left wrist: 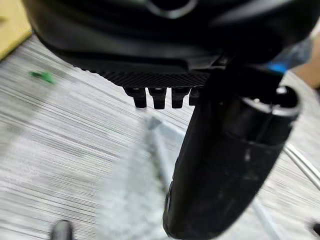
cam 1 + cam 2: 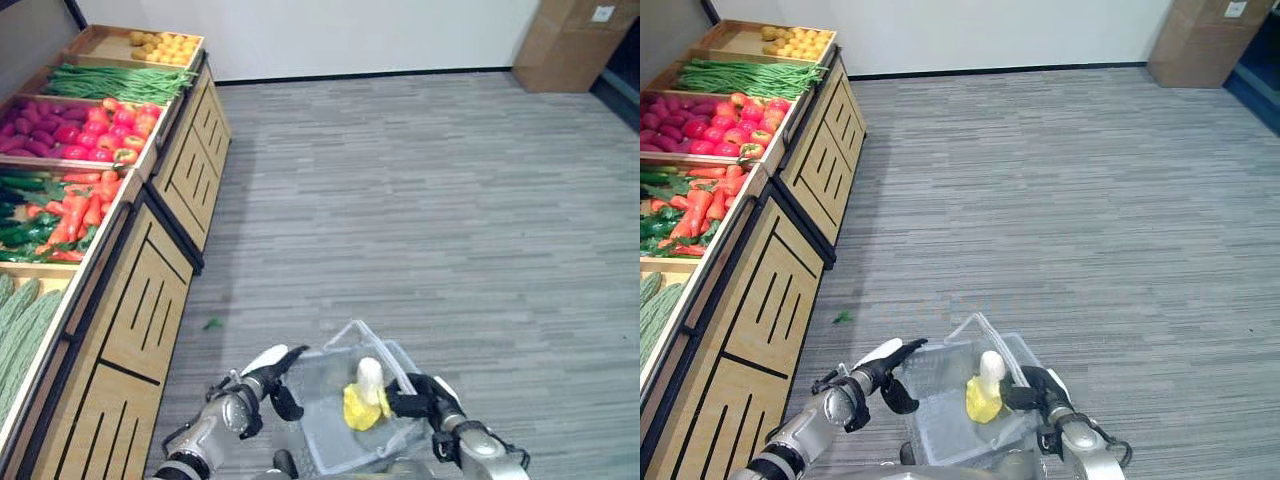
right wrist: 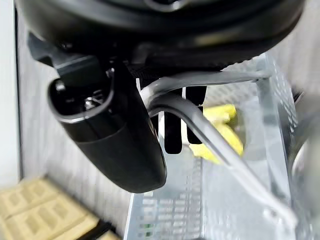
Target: Get the vegetables into the basket
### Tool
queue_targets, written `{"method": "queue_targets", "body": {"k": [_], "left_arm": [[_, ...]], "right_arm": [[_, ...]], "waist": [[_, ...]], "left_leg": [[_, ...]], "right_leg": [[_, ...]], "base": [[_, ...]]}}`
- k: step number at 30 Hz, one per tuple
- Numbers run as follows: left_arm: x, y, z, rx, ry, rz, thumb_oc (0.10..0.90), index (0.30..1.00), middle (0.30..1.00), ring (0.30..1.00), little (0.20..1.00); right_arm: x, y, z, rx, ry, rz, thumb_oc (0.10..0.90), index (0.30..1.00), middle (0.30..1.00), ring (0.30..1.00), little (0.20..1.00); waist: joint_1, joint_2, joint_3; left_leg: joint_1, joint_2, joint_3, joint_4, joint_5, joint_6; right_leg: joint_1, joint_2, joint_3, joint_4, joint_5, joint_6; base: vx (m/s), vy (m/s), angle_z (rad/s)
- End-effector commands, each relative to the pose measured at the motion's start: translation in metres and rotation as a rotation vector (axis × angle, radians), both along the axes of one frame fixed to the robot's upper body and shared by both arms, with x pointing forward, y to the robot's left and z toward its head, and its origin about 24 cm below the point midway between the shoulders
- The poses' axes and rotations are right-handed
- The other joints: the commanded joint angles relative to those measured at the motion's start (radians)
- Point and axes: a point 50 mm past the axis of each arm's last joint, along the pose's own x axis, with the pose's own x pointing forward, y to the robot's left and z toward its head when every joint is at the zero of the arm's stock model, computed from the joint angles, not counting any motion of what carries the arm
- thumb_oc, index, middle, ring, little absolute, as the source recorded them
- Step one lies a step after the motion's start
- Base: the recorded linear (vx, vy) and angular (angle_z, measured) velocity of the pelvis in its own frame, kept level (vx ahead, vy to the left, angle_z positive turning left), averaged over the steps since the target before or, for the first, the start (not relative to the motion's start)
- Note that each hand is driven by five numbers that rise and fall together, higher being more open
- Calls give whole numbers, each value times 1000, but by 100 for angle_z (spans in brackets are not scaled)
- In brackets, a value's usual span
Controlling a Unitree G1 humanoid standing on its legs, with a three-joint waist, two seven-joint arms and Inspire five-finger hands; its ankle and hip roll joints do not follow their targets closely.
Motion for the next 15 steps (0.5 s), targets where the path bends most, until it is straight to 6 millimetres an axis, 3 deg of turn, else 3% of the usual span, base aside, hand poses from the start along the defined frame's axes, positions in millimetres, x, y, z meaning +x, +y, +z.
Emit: {"method": "queue_targets", "body": {"k": [1, 6, 8, 9, 11, 15], "left_arm": [[17, 42, 13, 98, -61, 114, 900, 1000, 1000, 1000, 1000], [-2, 51, -8, 69, 42, 230, 900, 1000, 1000, 1000, 1000], [-12, 53, -19, 6, 64, 355, 900, 1000, 1000, 1000, 1000], [-16, 53, -23, -37, 75, 425, 900, 1000, 1000, 1000, 1000], [-40, 52, -45, -233, 150, 770, 900, 1000, 1000, 1000, 1000], [-49, 51, -52, -205, 182, 816, 900, 1000, 1000, 1000, 1000]], "right_arm": [[60, -13, 49, -71, -324, -38, 400, 300, 300, 300, 300], [42, -38, 28, -146, -196, -132, 400, 300, 300, 300, 300], [27, -47, 11, -181, -88, -172, 400, 300, 300, 300, 300], [24, -49, 7, -189, -58, -176, 400, 300, 300, 300, 300], [5, -43, -14, -173, 58, -201, 400, 300, 300, 300, 300], [-8, -39, -25, -166, 124, -224, 400, 300, 300, 300, 300]], "waist": [[15, -36, -31], [9, -36, -32], [8, -41, -28], [9, -44, -27], [11, -54, -23], [13, -62, -23]], "left_leg": [[-1, 63, -19, 6, -20, -73], [2, 50, -21, 6, -30, -66], [4, 45, -20, 6, -33, -62], [3, 43, -21, 6, -32, -61], [3, 40, -27, 6, -31, -58], [2, 40, -34, 6, -31, -60]], "right_leg": [[-18, -124, -14, -6, 60, 116], [-14, -131, -18, -3, 63, 120], [-17, -136, -14, -1, 67, 121], [-17, -137, -14, -1, 68, 121], [-17, -139, -13, 0, 66, 117], [-12, -134, -12, -1, 62, 115]], "base": [[-3, 27, 4], [6, 29, 5], [2, 34, 0], [0, 0, 0], [0, 0, 0], [2, -3, 1]]}}
